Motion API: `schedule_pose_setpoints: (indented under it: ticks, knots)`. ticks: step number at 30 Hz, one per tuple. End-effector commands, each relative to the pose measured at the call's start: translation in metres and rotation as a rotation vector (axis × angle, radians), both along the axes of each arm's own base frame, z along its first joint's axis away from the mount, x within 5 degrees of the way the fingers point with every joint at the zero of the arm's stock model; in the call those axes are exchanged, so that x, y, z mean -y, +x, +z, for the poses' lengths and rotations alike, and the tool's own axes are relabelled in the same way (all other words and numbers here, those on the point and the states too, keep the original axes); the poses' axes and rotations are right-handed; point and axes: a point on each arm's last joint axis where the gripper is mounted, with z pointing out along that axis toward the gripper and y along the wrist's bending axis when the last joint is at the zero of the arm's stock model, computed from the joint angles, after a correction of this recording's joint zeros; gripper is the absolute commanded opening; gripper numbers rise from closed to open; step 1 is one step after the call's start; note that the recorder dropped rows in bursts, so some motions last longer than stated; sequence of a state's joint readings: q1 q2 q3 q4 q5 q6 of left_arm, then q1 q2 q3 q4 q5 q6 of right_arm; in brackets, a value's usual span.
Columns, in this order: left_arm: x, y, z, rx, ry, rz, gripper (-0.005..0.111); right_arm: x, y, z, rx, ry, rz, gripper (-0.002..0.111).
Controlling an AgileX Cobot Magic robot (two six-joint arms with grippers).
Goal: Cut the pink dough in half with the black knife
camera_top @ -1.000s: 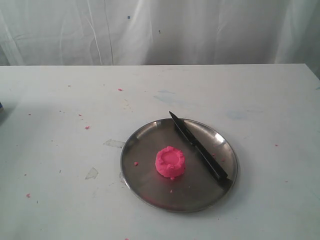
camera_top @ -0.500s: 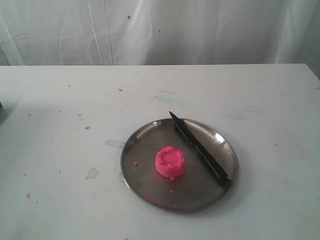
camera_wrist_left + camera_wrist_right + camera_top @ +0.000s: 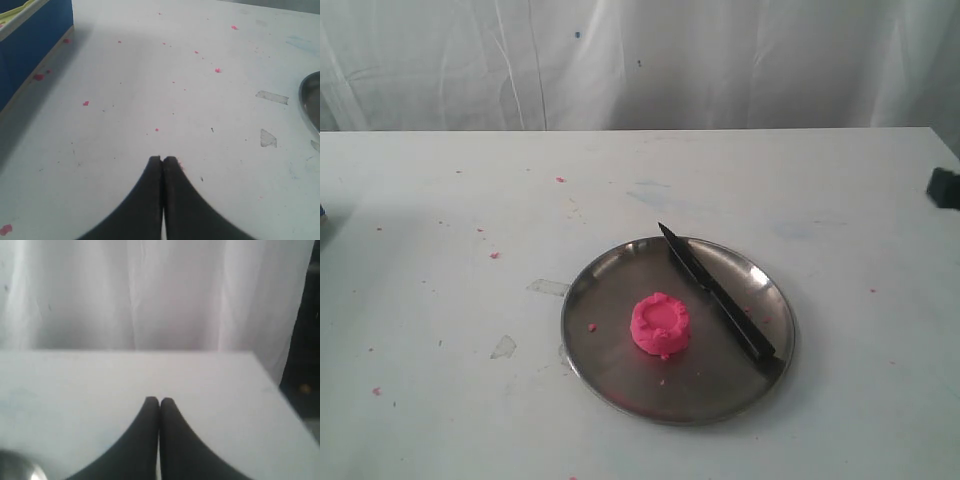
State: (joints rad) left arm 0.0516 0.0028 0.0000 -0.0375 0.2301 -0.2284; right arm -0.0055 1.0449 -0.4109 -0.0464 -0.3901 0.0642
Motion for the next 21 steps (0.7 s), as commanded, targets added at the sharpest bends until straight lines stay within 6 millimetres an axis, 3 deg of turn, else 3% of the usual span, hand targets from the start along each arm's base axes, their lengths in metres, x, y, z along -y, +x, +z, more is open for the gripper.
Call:
schedule_pose_setpoints:
  ticks: [1,4,7,9,10,15,21]
  knots:
    - [0.0,0.0,0.0,0.001,-0.004,-0.005,0.0,-0.014,0.045,-0.044,-0.415,0.001,0.056,0.0]
    - [0.0,0.0,0.0,0.001,-0.004,-0.005,0.0,-0.058,0.072,-0.044,-0.743,-0.244,0.206,0.0]
    - [0.0,0.0,0.0,0.001,-0.004,-0.005,0.0,-0.103,0.076,-0.038,-0.843,-0.326,0.408,0.0]
    - [0.0,0.0,0.0,0.001,-0.004,-0.005,0.0,-0.12,0.075,-0.044,-0.858,-0.337,0.482,0.001]
    - [0.0,0.0,0.0,0.001,-0.004,-0.005,0.0,-0.123,0.075,-0.049,-0.873,-0.335,0.488,0.004]
    - [0.0,0.0,0.0,0.001,-0.004,-0.005,0.0,-0.129,0.079,-0.064,-0.907,-0.314,0.491,0.037]
    - [0.0,0.0,0.0,0.001,-0.004,-0.005,0.0,-0.134,0.085,-0.088,-0.97,-0.267,0.479,0.04]
